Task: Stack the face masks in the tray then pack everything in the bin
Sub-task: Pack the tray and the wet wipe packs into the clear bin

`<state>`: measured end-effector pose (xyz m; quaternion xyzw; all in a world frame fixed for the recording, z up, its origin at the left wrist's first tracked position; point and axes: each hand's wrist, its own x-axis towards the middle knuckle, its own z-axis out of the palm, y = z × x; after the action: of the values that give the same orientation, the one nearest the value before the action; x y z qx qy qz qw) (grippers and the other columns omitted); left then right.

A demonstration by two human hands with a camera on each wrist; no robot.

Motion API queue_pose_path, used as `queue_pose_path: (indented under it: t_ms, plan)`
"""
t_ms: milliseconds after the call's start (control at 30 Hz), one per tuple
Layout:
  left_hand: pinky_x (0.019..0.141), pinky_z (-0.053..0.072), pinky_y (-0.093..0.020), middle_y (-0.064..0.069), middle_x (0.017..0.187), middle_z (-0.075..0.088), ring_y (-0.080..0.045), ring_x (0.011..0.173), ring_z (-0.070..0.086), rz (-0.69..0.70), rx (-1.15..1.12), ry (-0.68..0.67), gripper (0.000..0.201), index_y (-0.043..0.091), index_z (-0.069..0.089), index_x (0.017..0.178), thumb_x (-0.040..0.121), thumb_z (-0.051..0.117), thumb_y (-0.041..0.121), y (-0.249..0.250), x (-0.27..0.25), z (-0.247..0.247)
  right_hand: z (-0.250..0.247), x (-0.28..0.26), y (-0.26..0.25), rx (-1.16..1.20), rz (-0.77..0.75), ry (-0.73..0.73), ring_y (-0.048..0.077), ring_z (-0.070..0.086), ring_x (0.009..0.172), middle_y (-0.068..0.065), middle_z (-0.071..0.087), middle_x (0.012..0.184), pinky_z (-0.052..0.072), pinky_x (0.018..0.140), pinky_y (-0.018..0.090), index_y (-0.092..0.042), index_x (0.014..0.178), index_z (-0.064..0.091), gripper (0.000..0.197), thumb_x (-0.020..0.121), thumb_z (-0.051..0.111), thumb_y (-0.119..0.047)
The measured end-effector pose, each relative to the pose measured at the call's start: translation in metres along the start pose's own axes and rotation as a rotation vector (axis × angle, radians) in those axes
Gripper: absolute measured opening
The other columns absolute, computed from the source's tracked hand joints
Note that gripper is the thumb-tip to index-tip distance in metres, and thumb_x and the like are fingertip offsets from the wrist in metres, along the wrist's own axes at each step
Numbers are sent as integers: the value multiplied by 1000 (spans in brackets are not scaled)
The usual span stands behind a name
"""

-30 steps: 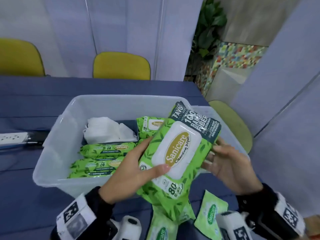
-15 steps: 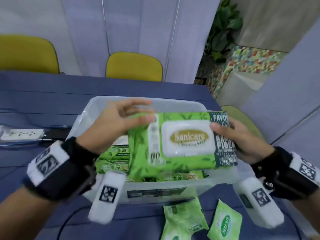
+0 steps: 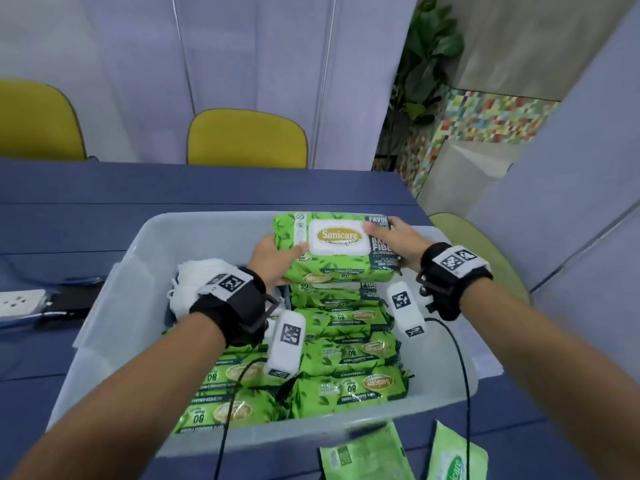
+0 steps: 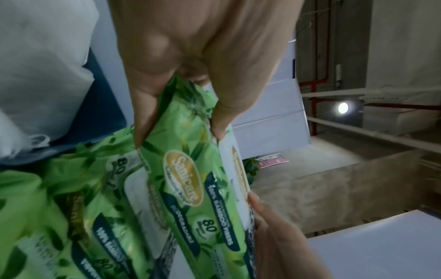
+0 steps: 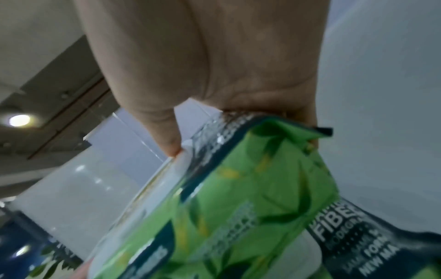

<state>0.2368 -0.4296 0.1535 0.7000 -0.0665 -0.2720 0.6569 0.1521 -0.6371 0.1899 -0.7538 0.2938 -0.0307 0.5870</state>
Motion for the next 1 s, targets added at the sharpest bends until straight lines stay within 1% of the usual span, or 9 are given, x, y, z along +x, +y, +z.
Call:
queue_pose_path:
  t_ms: [100,167,267,433,567,667,767,867,1000]
  plan:
    - [75,58,-46,-17,124,60,-34,106,62,-18,79,61,51,3,51,126,83,71,24,-20,26,6,1,40,21,-162,88,-10,32,55,118,14,52,135,45,101,48,-5,138,35,116,49,80,-65]
    - [71,58,-44,-15,136,51,-35,113,58,-70,100,22,73,8,41,138,78,74,35,-38,40,8,11,39,19,-212,131,39,32,46,127,15,42,144,40,105,43,-1,143,27,106,67,79,-52]
    - [83,55,-52,-10,142,46,-32,120,54,-123,103,-26,105,16,34,142,54,75,58,-61,55,8,22,43,29,-373,176,103,32,36,135,17,31,150,34,108,37,4,147,14,84,91,60,-38]
    - [102,40,-40,-7,132,49,-25,121,48,-18,425,11,60,2,37,132,89,61,36,-52,41,17,24,36,19,-641,141,87,28,52,117,16,49,135,40,85,29,5,145,21,81,93,51,-50]
    - [101,42,-46,-16,135,49,-33,121,49,16,447,57,73,4,29,138,86,62,42,-53,34,19,26,16,7,-945,-43,113,30,48,124,16,41,143,42,93,32,-4,147,21,82,88,61,-47]
    - [111,30,-43,-23,147,28,-36,134,33,88,544,52,80,7,8,149,92,57,33,-53,30,23,36,0,3,-1133,-302,-36,31,37,133,14,26,151,37,107,39,-18,147,25,77,85,67,-37]
    - [116,21,-45,-21,153,12,-35,142,17,94,663,-55,95,11,3,151,86,64,41,-54,27,23,49,-8,10,-1274,-275,-280,32,24,142,16,12,157,30,113,41,-27,152,15,83,87,67,-29]
    - [118,14,-42,-18,157,-3,-33,146,2,173,779,-160,108,12,-2,152,79,72,41,-60,24,17,56,-3,17,-1370,-245,-251,36,14,145,19,3,158,33,112,45,-33,152,6,82,93,56,-6]
    - [116,15,-34,-15,157,-14,-26,147,2,221,930,-224,93,3,-9,149,92,59,31,-64,20,13,60,0,17,-1449,-250,-256,41,14,144,24,3,157,36,109,44,-31,152,2,82,93,48,3]
